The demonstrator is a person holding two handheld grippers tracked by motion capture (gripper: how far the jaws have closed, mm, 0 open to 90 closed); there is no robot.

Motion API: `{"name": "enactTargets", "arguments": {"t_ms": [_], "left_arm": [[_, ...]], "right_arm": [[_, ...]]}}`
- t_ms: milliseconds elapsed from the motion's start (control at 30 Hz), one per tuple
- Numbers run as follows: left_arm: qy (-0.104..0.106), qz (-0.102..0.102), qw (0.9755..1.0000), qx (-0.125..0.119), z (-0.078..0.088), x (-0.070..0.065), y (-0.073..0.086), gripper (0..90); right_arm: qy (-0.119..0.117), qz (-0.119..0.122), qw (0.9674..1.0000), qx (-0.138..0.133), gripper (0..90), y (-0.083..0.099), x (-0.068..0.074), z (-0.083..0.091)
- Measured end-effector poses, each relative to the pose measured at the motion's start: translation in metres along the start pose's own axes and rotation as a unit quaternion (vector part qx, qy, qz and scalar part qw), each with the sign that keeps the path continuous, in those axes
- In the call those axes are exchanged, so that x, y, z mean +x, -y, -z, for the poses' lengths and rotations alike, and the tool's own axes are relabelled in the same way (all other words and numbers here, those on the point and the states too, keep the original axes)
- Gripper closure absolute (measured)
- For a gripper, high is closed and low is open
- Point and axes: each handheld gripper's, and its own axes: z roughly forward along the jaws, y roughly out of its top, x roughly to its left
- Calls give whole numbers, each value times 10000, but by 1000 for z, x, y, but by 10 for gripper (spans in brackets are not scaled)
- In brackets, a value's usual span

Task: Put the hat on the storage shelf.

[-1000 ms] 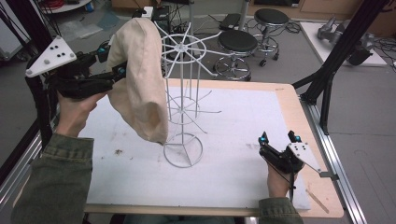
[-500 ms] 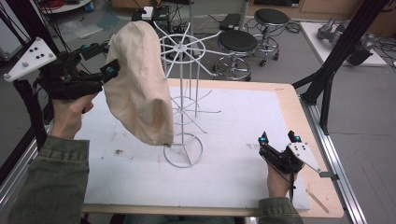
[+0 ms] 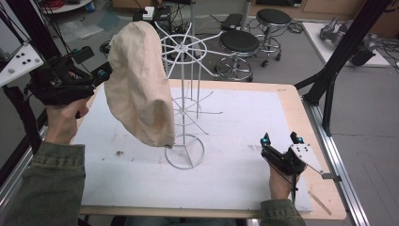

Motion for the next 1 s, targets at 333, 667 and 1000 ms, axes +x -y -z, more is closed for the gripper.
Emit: {"name": "enactTargets", "arguments": {"t_ms": [333, 667, 1000], "left_arm": [[-367, 168, 9991, -155, 26, 8, 18, 244], [-804, 158, 9965, -146, 45, 9, 48, 233], [-1108, 264, 9935, -33, 59, 13, 76, 231]], "right_arm": [[-3, 15, 10000, -20, 70, 0, 0, 0], [0, 13, 10000, -16, 70, 0, 0, 0], [3, 14, 10000, -8, 70, 0, 0, 0]]}}
